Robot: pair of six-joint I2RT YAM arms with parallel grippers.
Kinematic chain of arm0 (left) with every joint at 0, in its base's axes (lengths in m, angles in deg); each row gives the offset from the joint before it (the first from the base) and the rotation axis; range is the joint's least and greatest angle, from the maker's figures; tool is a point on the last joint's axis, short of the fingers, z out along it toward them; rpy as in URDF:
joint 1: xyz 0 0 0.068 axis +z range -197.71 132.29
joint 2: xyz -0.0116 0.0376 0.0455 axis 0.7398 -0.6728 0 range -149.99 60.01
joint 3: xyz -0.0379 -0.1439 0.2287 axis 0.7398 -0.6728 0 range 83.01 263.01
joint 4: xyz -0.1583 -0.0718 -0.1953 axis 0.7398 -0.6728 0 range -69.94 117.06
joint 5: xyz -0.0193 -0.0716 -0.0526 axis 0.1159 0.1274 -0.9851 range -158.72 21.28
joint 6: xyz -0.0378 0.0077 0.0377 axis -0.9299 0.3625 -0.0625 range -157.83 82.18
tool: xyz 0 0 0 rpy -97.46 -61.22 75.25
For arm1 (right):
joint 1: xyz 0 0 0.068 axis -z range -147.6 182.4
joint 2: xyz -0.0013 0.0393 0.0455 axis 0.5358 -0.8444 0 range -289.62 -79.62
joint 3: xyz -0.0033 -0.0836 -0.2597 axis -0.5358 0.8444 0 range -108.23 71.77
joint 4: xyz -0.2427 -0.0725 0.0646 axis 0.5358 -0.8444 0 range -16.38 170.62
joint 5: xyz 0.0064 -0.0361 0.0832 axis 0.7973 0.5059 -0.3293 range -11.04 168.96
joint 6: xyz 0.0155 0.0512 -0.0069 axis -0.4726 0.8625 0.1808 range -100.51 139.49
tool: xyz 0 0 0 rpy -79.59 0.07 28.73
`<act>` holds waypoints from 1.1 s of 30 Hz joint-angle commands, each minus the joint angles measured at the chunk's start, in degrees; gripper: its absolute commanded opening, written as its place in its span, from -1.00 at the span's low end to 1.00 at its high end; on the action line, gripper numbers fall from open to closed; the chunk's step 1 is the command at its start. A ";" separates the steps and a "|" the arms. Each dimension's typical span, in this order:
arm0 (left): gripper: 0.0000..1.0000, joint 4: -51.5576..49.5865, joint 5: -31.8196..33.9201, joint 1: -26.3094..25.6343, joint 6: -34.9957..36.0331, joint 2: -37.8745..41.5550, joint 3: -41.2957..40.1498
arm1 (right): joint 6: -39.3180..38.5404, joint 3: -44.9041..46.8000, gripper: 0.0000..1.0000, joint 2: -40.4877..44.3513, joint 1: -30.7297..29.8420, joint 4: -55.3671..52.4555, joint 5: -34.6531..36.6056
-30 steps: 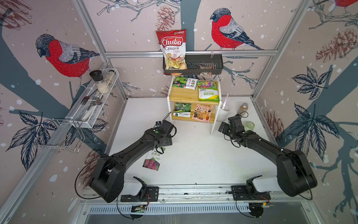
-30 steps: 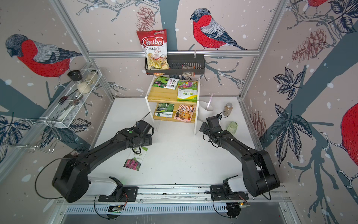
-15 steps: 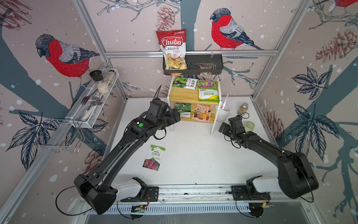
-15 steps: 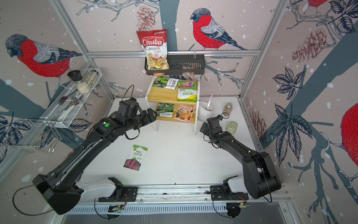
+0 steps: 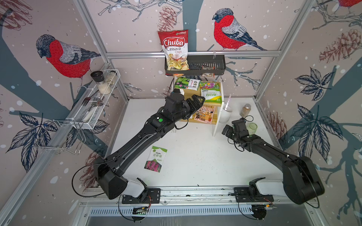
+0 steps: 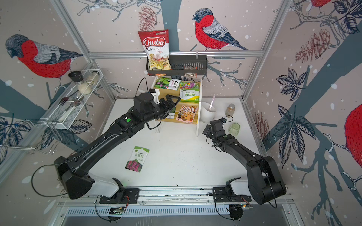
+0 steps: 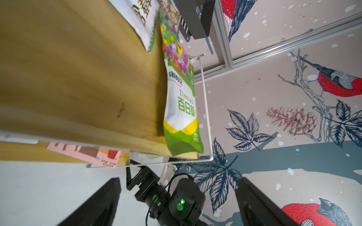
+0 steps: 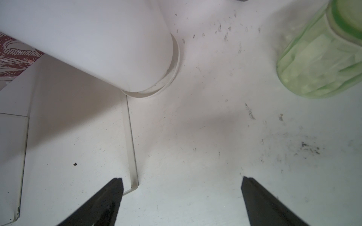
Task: Take the seed bag off the shelf
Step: Pick up the seed packet from the shelf.
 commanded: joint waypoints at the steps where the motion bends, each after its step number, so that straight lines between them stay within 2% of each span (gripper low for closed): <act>1: 0.90 4.63 -1.12 -0.47 -1.68 -2.28 2.03 | 0.48 -0.17 1.00 0.40 0.03 0.00 1.02; 7: 0.90 4.38 -0.86 -0.56 -3.41 -5.23 3.70 | 0.82 -0.17 1.00 1.01 0.02 -0.20 1.59; 15: 0.90 2.86 2.72 -0.80 -6.82 -8.29 5.66 | 1.61 -0.43 1.00 0.66 0.02 0.08 1.59; 21: 0.90 -1.27 5.66 -1.00 -10.38 -10.12 8.28 | 2.14 -0.40 1.00 0.41 0.02 0.52 1.59; 33: 0.88 -13.30 5.38 -1.08 -13.16 -16.02 16.03 | 4.22 0.53 1.00 0.31 0.03 1.78 1.33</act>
